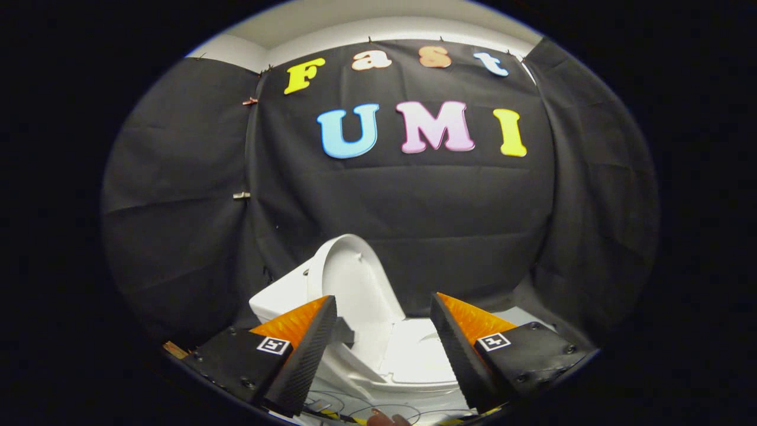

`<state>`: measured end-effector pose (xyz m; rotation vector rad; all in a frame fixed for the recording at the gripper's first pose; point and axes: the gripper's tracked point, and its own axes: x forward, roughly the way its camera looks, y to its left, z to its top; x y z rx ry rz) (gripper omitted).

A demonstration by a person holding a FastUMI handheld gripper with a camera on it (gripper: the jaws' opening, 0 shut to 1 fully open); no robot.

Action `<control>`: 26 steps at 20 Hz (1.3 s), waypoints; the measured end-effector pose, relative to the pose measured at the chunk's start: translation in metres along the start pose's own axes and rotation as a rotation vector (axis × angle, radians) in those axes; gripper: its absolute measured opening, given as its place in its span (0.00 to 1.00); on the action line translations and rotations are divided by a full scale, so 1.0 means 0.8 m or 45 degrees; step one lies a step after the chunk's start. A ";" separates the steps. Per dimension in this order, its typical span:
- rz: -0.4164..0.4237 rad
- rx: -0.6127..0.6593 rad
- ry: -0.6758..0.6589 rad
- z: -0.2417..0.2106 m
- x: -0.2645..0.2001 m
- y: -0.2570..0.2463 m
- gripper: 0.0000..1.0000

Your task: Open the toilet lid.

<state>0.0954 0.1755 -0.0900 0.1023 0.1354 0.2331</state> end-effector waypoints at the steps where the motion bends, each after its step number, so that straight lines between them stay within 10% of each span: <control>1: -0.023 -0.020 -0.046 0.023 -0.015 -0.015 0.99; 13: -0.121 -0.109 -0.245 0.142 -0.164 -0.105 0.99; 26: -0.203 -0.048 -0.233 0.138 -0.189 -0.137 0.98</control>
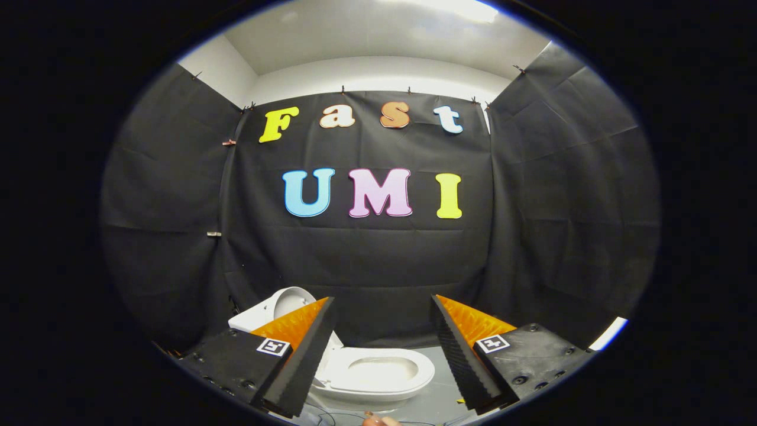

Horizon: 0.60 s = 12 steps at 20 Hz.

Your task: Open the toilet lid.

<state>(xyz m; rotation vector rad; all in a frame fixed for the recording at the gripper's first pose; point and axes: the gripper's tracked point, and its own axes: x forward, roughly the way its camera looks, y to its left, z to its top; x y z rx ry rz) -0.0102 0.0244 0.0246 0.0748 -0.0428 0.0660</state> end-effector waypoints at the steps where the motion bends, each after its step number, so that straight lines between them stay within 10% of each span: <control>1: -0.002 -0.005 0.002 0.000 -0.001 0.001 0.98; 12: 0.018 -0.027 -0.017 0.012 -0.025 0.013 0.98</control>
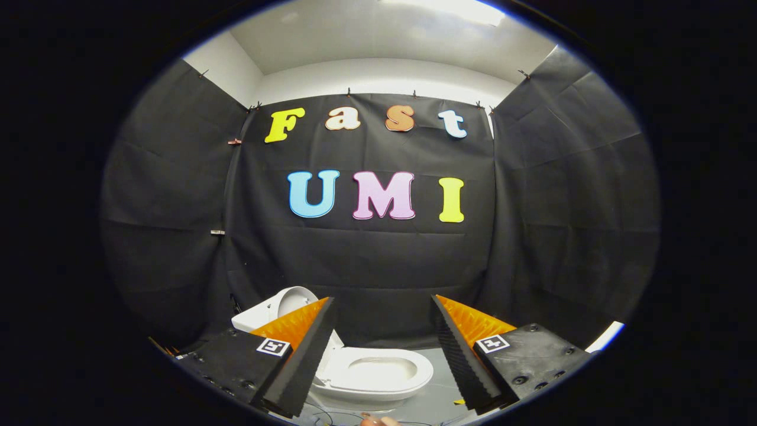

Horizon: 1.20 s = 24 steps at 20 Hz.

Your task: Open the toilet lid.

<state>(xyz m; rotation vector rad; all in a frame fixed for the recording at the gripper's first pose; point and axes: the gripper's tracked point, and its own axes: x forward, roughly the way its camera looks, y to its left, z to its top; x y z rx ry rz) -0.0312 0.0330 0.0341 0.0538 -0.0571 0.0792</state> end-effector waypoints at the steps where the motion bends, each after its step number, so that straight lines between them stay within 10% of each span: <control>1: 0.000 -0.006 -0.004 0.003 -0.003 0.001 0.98; 24: 0.011 -0.006 -0.032 0.022 -0.019 0.011 0.98</control>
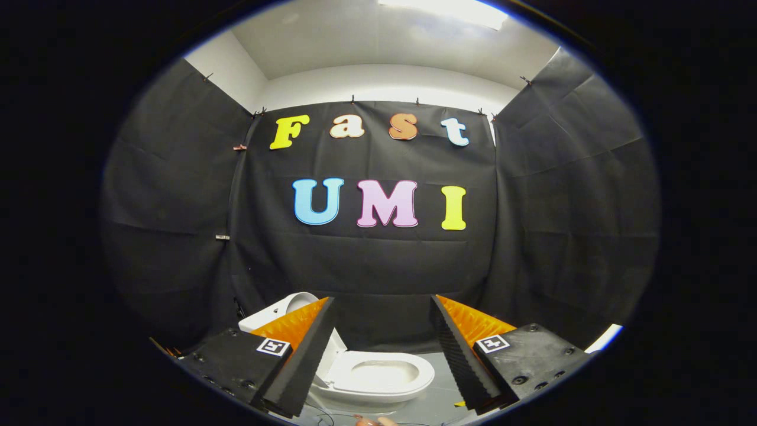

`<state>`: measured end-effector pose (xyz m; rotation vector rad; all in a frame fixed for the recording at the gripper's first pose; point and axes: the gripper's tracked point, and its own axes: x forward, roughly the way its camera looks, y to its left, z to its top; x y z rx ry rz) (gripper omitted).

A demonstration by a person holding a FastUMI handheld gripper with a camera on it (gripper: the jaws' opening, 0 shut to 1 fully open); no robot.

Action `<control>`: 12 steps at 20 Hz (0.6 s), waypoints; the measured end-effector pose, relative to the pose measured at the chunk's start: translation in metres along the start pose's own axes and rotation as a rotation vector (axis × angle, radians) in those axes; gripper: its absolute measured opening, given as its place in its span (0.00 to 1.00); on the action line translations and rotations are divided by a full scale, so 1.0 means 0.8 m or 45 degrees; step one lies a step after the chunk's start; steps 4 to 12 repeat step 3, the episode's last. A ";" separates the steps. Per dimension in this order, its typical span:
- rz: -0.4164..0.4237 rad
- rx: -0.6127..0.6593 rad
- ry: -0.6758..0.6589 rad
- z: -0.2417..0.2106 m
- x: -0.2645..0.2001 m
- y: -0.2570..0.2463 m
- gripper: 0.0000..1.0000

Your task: Open the toilet lid.

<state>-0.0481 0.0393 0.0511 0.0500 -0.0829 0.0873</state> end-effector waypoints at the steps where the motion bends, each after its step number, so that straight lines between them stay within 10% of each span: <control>1: 0.000 -0.002 -0.001 0.001 0.000 0.001 0.98; 12: 0.000 -0.004 -0.004 0.001 0.000 0.002 0.98</control>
